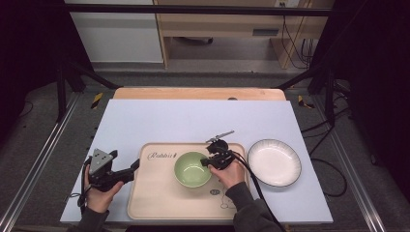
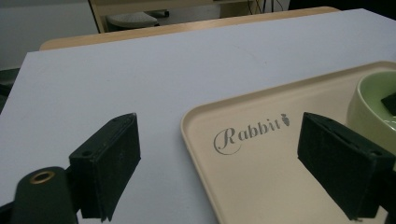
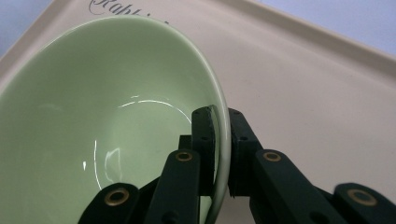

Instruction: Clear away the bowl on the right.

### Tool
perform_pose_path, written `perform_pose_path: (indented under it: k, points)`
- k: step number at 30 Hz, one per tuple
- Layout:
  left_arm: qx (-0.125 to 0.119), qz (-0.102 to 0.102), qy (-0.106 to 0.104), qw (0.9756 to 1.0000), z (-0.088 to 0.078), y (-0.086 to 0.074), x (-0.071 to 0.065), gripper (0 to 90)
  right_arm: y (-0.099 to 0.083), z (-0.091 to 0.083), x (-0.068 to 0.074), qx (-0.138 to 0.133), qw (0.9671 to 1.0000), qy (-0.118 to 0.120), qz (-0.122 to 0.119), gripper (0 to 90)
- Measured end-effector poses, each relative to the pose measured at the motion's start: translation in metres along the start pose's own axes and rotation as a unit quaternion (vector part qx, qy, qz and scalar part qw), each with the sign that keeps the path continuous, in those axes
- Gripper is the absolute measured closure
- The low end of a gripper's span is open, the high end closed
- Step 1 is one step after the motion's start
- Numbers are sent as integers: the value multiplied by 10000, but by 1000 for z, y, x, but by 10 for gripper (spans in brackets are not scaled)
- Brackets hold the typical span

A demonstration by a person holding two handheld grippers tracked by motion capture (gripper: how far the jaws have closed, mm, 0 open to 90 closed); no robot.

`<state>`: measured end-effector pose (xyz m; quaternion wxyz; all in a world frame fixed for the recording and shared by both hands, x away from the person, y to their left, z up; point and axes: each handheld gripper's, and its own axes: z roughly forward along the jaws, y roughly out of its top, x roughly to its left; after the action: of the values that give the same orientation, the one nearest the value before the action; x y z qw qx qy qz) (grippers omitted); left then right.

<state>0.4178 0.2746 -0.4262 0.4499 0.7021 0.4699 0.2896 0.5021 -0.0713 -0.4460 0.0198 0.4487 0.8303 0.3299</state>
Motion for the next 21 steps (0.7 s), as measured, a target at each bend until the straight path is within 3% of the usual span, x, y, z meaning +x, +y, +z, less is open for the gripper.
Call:
perform_pose_path:
  k: [7,9,17,21]
  points:
    - [7,2,2,10000,0,0,0,128,0,0,0,-64,10000,9,-54,811]
    - [5,-4,2,10000,0,0,0,128,0,-1,0,-106,9999,51,-26,758]
    - [2,1,1,10000,0,0,0,129,-1,-8,1,-435,9982,-237,-333,491]
    - [-9,-8,5,10000,0,0,0,129,-1,-14,2,-640,9968,-255,-411,378]
